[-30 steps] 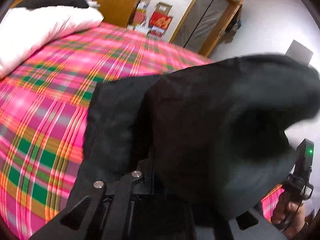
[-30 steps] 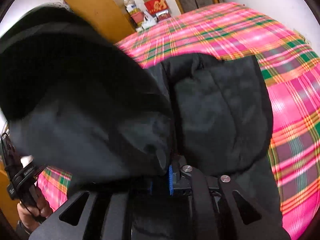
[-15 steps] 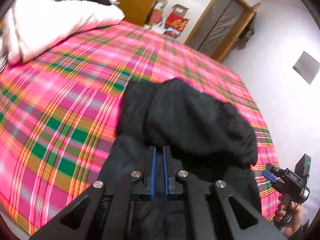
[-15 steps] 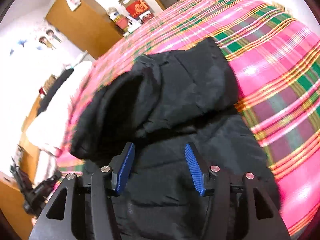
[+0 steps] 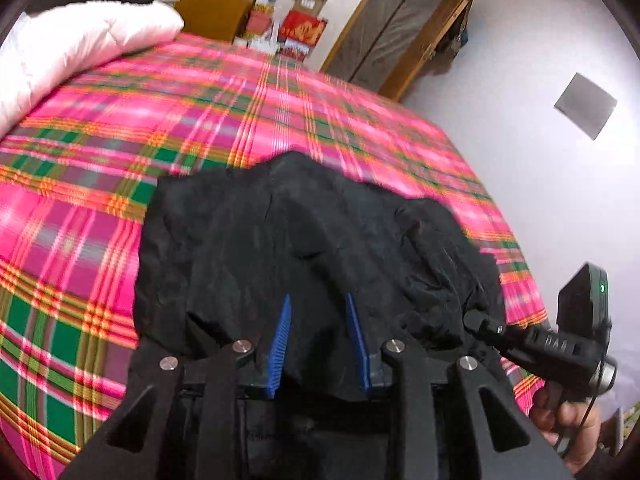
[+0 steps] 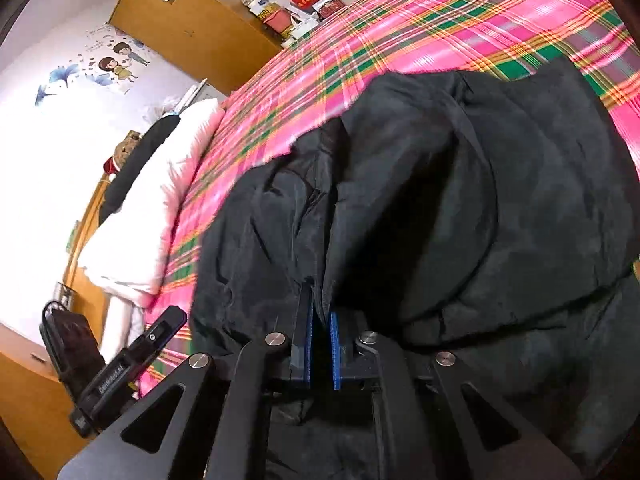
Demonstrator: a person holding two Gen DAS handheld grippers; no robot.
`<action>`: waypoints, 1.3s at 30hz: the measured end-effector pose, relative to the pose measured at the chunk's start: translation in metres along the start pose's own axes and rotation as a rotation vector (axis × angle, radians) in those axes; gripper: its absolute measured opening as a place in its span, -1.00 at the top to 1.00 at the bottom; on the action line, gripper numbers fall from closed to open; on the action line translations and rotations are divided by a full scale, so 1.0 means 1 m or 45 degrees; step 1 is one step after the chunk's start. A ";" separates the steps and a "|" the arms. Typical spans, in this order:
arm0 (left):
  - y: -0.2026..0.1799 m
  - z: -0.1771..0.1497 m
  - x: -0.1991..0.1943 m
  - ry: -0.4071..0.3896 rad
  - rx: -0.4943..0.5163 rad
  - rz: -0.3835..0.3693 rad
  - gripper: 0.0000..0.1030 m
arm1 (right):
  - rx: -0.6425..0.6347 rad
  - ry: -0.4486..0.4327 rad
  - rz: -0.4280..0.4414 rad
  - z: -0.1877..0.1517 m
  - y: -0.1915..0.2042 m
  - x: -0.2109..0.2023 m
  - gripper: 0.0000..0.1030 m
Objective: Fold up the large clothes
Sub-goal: 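Lay the hood down over the folded body and release both tools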
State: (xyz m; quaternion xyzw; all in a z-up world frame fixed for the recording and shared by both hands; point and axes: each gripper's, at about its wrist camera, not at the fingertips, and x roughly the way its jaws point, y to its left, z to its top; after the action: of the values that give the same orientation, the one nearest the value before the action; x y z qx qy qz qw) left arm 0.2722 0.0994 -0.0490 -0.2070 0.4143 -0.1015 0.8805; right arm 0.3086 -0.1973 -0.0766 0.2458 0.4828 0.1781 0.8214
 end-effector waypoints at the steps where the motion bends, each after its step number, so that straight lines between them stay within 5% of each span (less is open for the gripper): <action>1: 0.001 -0.002 0.002 0.007 -0.011 -0.019 0.42 | 0.009 0.012 -0.026 -0.008 -0.009 0.001 0.89; 6: -0.003 -0.004 0.012 -0.008 -0.011 -0.050 0.42 | 0.086 0.061 -0.070 -0.032 -0.042 0.018 0.89; 10: 0.005 -0.020 0.058 0.158 -0.021 0.032 0.41 | 0.036 0.108 -0.107 -0.023 -0.040 0.030 0.88; 13: 0.010 -0.026 0.068 0.150 -0.017 0.047 0.41 | 0.037 0.130 -0.126 -0.021 -0.036 0.020 0.70; 19: 0.010 -0.026 0.065 0.170 -0.046 0.053 0.41 | -0.245 -0.149 -0.255 -0.009 0.018 -0.045 0.67; 24: 0.003 -0.026 0.063 0.174 -0.018 0.073 0.41 | -0.393 -0.237 -0.346 0.023 0.044 -0.035 0.67; 28: 0.004 -0.028 0.064 0.173 0.006 0.076 0.41 | -0.314 -0.147 -0.477 0.044 -0.002 0.007 0.67; 32: -0.003 -0.031 0.068 0.175 0.053 0.088 0.41 | -0.273 -0.119 -0.456 0.037 -0.044 0.024 0.73; 39: -0.006 -0.034 0.074 0.160 0.058 0.121 0.40 | -0.306 -0.113 -0.489 0.040 -0.044 0.030 0.73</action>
State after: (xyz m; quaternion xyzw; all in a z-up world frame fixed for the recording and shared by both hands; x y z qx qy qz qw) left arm 0.2931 0.0585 -0.1162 -0.1601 0.4758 -0.0819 0.8610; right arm 0.3601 -0.2262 -0.1067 0.0572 0.4595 0.0637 0.8840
